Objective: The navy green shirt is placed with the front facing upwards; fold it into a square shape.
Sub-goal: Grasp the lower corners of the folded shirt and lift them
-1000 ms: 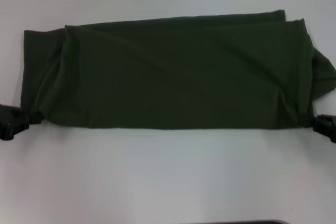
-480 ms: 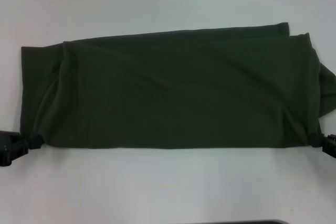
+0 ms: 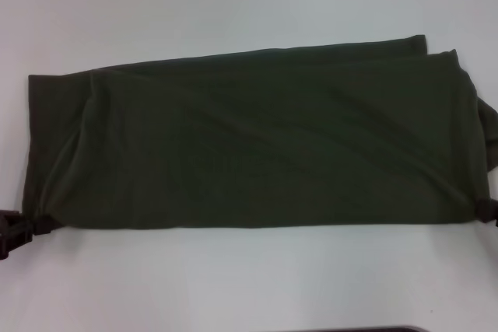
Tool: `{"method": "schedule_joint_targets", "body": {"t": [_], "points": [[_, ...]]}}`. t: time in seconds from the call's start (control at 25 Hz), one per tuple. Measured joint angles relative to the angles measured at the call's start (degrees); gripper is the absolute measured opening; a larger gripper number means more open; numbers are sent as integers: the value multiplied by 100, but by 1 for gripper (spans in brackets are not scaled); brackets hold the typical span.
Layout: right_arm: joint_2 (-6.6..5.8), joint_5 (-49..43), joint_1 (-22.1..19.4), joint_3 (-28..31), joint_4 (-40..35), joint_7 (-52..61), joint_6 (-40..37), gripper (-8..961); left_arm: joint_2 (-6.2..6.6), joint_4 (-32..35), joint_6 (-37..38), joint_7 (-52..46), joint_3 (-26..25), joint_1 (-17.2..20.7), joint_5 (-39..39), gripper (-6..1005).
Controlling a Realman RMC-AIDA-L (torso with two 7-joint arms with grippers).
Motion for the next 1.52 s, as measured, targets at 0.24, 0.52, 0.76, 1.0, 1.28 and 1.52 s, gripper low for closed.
{"method": "schedule_joint_targets", "body": {"t": [0.24, 0.52, 0.76, 1.0, 1.28, 1.52], "points": [[15, -198, -78, 260, 0, -31, 122, 31, 15, -19, -9, 6, -135, -5, 90, 33], [17, -200, -181, 389, 0, -45, 137, 32, 41, -2, 26, -10, -139, -1, 115, 34], [13, -201, -216, 415, -1, -62, 112, 33, 50, -1, 46, -17, -121, 0, 124, 35], [4, -200, -178, 378, -1, -33, 115, 34, 49, -25, 101, -27, -98, -62, 260, 36], [-8, -200, -156, 416, -1, 5, 105, 35, 49, -31, 121, -42, -90, -86, 266, 37], [-14, -200, -149, 417, -6, 12, 68, 76, 48, -6, 203, -124, -96, -100, 266, 38]]}}
